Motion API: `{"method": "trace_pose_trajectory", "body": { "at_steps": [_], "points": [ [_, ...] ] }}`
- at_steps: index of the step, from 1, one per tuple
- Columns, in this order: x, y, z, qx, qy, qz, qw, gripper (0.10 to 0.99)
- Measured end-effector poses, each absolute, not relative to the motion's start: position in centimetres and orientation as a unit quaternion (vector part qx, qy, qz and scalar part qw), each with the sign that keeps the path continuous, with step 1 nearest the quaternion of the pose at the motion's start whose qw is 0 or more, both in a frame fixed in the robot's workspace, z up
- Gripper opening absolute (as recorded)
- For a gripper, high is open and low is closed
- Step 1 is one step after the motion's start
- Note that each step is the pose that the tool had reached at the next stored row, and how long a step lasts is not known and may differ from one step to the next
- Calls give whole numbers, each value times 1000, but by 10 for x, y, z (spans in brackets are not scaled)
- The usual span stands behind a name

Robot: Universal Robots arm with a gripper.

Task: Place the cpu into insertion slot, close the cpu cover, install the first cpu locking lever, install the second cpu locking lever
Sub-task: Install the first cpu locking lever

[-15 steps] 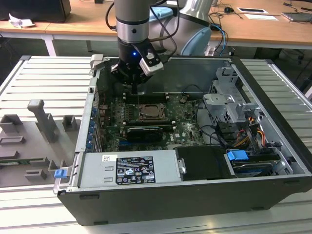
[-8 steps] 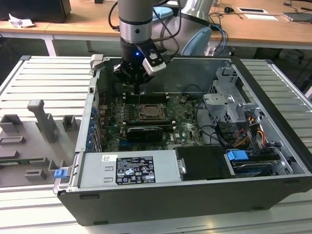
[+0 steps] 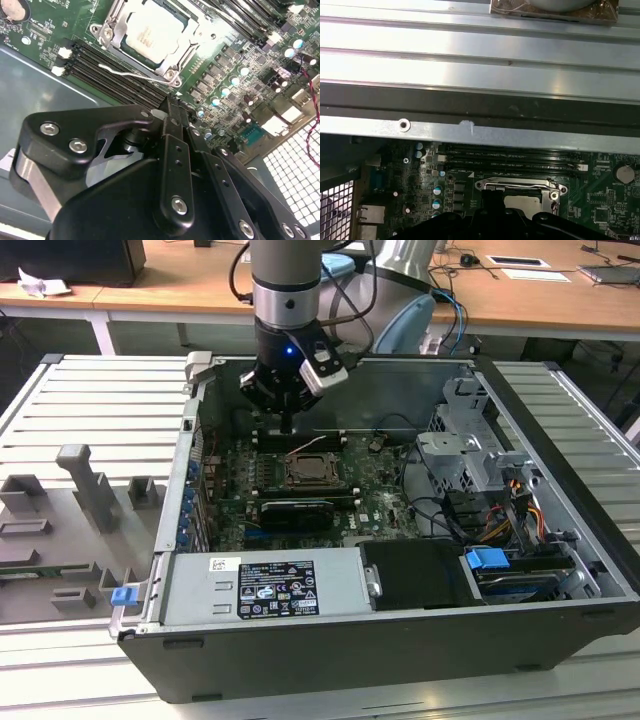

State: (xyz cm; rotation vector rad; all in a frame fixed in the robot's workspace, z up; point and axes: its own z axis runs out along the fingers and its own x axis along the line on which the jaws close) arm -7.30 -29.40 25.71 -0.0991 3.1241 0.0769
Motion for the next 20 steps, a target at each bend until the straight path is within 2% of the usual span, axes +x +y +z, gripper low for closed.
{"method": "trace_pose_trajectory", "body": {
  "at_steps": [3,6,20],
  "points": [
    [-69,-294,257,-32,999,25,7,106],
    [-66,-294,256,-28,997,64,9,106],
    [-62,-294,245,-26,997,66,9,106]
  ]
}}
